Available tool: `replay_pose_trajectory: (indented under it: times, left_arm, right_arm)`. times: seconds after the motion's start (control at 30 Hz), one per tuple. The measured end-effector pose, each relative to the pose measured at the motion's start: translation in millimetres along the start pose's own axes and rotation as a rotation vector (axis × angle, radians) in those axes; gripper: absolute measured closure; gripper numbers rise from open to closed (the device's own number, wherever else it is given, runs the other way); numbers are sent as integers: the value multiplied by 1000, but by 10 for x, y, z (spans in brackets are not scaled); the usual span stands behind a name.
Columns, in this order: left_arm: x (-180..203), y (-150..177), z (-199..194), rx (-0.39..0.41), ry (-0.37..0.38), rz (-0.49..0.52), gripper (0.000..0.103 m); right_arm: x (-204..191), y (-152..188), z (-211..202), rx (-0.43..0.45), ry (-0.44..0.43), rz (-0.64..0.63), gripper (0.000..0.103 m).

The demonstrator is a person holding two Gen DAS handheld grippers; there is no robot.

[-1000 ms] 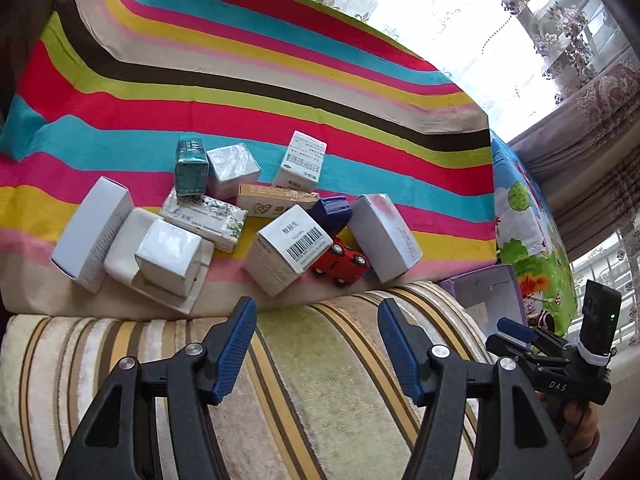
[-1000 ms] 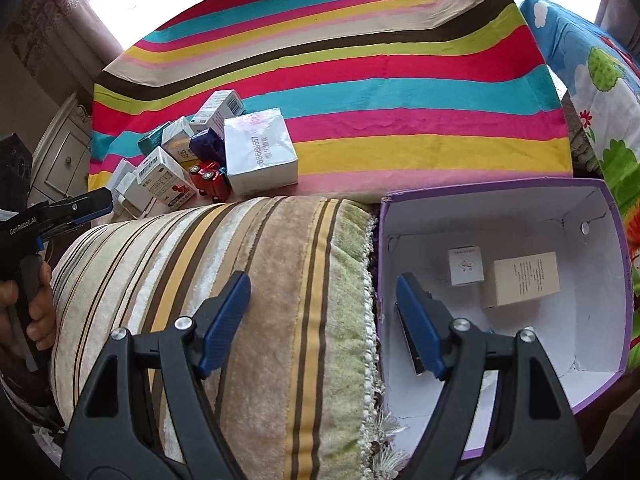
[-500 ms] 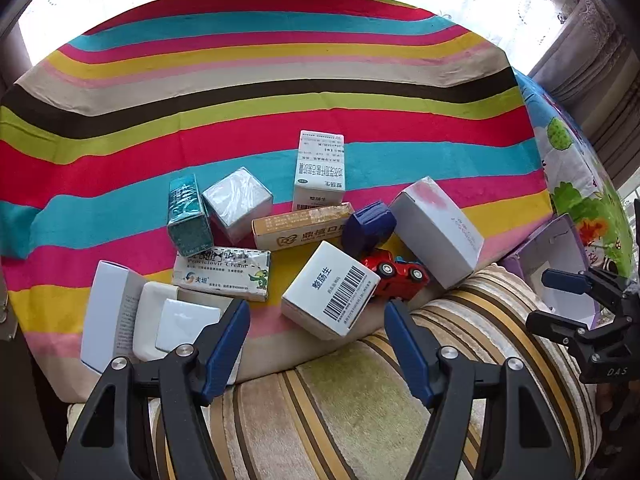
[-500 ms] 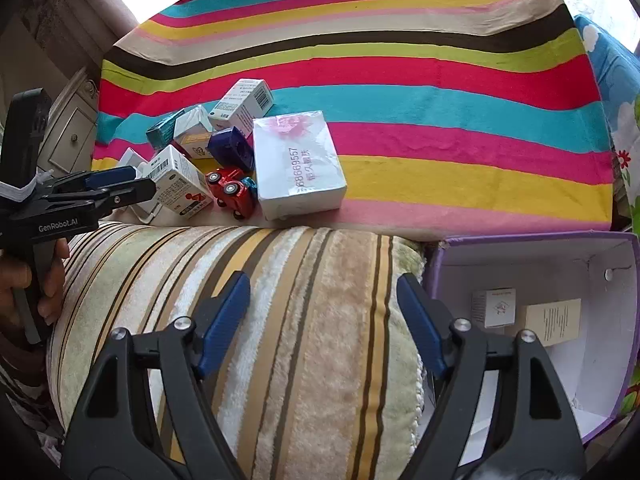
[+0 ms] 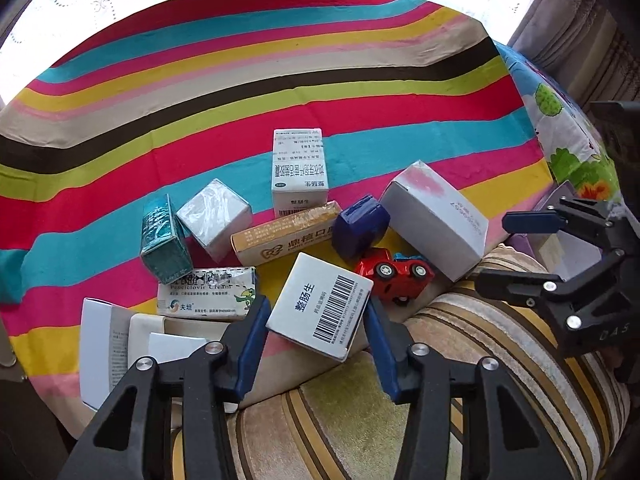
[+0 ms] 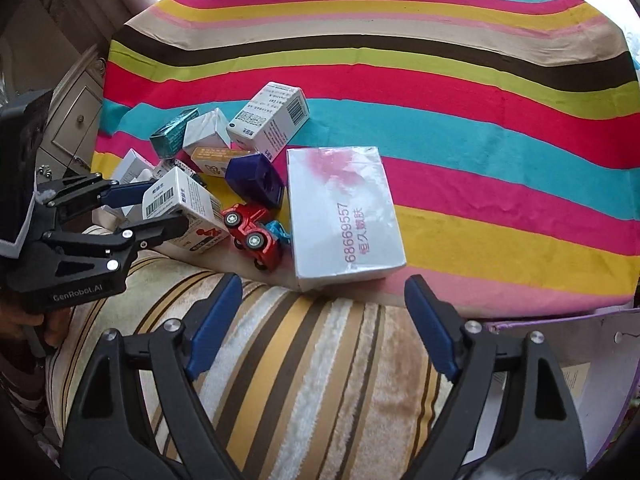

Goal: Organize rigid objects
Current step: 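Grasp the white box with pink print using the right tool, then lower the pink-printed box into the purple box and open the right tool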

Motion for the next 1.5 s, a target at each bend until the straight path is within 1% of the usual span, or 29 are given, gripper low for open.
replay_pose_trajectory:
  times: [0.1, 0.27, 0.33, 0.57, 0.6, 0.63, 0.67, 0.77, 0.93, 1.07, 1.23, 1.4, 1.5]
  left_arm:
    - [-10, 18, 1, 8, 12, -17, 54]
    - [-54, 89, -20, 26, 56, -89, 54]
    - [-62, 106, -48, 36, 68, -109, 55]
    - [-66, 161, -115, 61, 88, -147, 55]
    - [-66, 163, -120, 65, 89, -151, 55]
    - [-66, 167, -124, 67, 89, -155, 55]
    - [-65, 166, -130, 70, 88, -159, 55]
    - [-61, 181, -151, 78, 85, -169, 55]
    - [-48, 194, -206, 100, 80, -186, 55]
    - [-54, 205, -264, 123, 89, -207, 55]
    - [-62, 193, -275, 131, 98, -222, 55]
    - [-65, 187, -281, 141, 109, -231, 55]
    - [-51, 188, -303, 151, 119, -232, 55]
  right_arm:
    - [-32, -66, 83, -9, 3, -6, 17]
    - [-31, -190, 175, -3, 15, 10, 17]
    - [-12, -243, 200, 2, 19, 25, 16]
    - [34, -340, 338, -10, 22, 63, 15]
    - [29, -330, 340, -8, 24, 60, 17]
    - [20, -321, 337, -3, 29, 54, 26]
    - [18, -312, 332, 2, 28, 52, 32]
    - [16, -269, 235, 44, 22, 60, 32]
    - [143, -231, 17, 118, 9, 110, 32]
    - [279, -142, -179, 174, 17, 154, 32]
    - [610, 118, -532, 227, 24, 233, 32]
    - [1045, 473, -834, 244, 77, 313, 32]
    - [1353, 677, -960, 262, 118, 384, 32]
Point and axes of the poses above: each gripper's, at about its wrist camera, not at the fingertips, and z roughly the way its jaws point, x to its right, y to its underside, the point moved 3 cm from there along z, roughly the way its jaws point, and after that the axes turned 9 degrees about z, right-handed, at the moved point
